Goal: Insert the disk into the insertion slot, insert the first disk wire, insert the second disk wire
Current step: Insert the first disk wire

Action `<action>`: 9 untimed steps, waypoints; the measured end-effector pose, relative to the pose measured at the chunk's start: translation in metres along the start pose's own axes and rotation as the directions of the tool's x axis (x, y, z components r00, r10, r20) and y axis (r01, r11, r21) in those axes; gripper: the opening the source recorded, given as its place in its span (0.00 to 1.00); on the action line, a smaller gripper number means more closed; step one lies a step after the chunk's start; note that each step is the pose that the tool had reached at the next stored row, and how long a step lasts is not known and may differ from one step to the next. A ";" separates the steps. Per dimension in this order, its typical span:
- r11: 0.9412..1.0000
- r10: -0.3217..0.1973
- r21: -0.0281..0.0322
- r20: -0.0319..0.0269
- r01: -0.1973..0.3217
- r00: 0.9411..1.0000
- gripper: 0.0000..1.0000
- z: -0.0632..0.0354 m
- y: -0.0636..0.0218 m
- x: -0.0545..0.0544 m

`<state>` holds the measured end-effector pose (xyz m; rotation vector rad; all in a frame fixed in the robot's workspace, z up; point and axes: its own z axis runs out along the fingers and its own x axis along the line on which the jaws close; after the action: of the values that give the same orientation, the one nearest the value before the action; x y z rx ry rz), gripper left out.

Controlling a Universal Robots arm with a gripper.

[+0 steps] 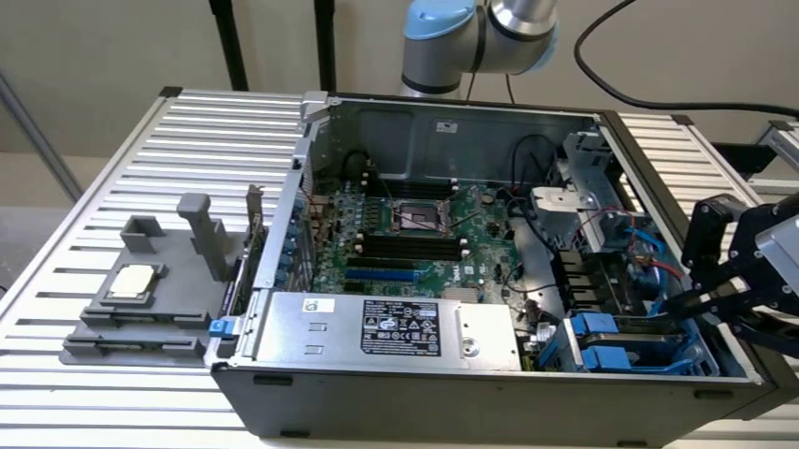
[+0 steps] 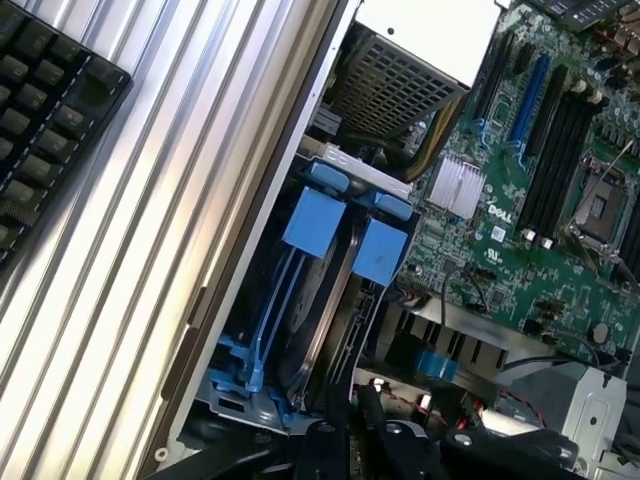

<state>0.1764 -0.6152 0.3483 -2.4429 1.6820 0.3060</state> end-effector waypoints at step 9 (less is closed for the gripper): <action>1.000 0.017 0.006 -0.001 -0.017 1.000 0.16 -0.0018 0.0237 -0.010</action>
<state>0.1510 -0.6153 0.3522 -2.4264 1.7023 0.3022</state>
